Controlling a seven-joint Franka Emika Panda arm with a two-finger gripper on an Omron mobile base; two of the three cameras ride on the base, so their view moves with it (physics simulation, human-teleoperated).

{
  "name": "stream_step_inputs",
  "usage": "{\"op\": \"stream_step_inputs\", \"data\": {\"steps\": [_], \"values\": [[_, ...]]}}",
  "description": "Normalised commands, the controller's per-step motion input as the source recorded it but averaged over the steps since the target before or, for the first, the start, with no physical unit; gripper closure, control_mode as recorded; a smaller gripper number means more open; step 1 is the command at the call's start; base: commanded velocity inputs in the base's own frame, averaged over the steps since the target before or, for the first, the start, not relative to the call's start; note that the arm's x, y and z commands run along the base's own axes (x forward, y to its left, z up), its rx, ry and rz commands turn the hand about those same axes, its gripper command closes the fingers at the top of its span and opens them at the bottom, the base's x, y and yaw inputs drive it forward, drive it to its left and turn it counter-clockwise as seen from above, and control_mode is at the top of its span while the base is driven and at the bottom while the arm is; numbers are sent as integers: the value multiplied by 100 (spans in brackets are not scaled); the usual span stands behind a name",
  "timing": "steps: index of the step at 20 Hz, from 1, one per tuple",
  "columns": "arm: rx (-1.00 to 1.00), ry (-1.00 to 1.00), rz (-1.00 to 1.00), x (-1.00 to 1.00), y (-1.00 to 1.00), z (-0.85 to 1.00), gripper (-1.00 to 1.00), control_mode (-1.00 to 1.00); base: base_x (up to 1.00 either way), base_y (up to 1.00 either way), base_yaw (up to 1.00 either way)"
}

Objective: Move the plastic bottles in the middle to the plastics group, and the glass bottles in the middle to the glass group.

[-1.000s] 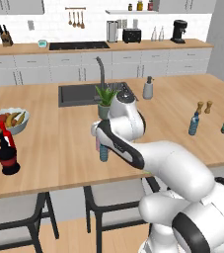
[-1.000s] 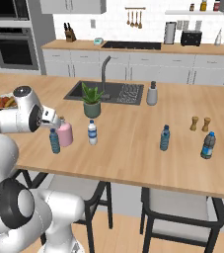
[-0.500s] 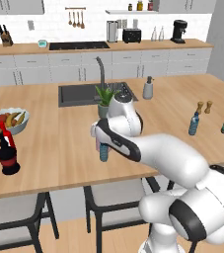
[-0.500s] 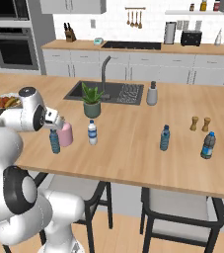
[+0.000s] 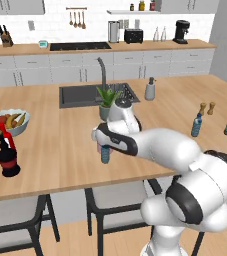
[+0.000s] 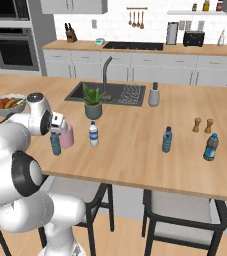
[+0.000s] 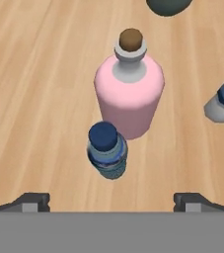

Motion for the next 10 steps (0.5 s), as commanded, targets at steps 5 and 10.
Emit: {"op": "stream_step_inputs", "data": {"steps": [5, 10], "values": [[0, 0, 1, 1, 3, -5, -100, -100, 0, 0, 0], [-3, 0, 0, 3, 26, -8, -100, -100, 0, 0, 0]]}}
